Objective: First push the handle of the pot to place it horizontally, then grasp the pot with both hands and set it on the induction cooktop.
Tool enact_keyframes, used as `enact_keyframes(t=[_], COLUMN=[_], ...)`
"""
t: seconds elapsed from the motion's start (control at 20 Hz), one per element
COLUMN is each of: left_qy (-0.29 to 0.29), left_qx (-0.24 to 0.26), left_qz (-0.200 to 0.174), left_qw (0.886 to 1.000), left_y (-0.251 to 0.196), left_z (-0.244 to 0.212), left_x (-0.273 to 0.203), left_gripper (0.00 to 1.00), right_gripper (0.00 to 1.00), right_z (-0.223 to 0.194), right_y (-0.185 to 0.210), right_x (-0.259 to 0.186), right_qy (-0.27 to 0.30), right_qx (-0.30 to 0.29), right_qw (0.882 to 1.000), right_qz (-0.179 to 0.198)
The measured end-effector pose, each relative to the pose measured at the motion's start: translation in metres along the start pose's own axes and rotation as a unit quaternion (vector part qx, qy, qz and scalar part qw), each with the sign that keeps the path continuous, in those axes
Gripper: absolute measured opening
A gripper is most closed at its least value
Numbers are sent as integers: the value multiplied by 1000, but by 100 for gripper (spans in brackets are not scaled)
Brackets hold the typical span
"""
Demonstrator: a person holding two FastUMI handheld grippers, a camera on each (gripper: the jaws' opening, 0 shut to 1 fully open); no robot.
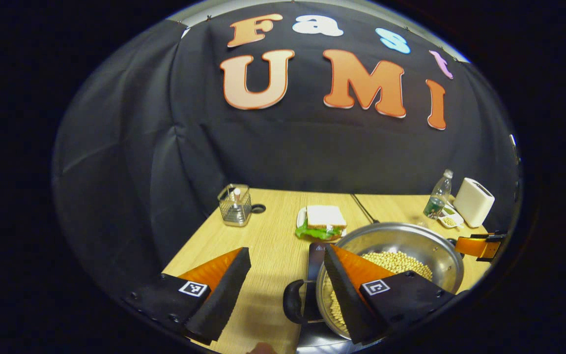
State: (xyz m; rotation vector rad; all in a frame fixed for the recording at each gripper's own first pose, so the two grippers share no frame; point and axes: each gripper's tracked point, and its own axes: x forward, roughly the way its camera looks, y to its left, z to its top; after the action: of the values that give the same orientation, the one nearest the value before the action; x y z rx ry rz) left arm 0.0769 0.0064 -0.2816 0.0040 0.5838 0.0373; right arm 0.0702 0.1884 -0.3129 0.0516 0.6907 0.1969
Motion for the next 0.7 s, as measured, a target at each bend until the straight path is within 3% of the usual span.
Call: enact_keyframes(t=[0.15, 0.4, 0.55, 0.7], left_qy=[-42, -123, -146, -177], left_qx=[-7, 1, -11, -3], left_qz=[-13, 3, -2, 33], left_qw=[999, 992, 989, 984], left_y=[-2, 26, 49, 95], left_z=[52, 142, 173, 203], left_x=[-32, -92, -130, -168], left_gripper=[98, 100, 98, 99], right_gripper=[94, 94, 94, 94], right_z=[45, 119, 150, 174], right_y=[-12, -37, -63, -92], right_x=[-33, -103, -146, -190], right_qy=[-49, -131, -169, -194], right_qx=[-20, -45, -60, -71], right_qw=[999, 990, 983, 977], right_qz=[-4, -18, -34, -51])
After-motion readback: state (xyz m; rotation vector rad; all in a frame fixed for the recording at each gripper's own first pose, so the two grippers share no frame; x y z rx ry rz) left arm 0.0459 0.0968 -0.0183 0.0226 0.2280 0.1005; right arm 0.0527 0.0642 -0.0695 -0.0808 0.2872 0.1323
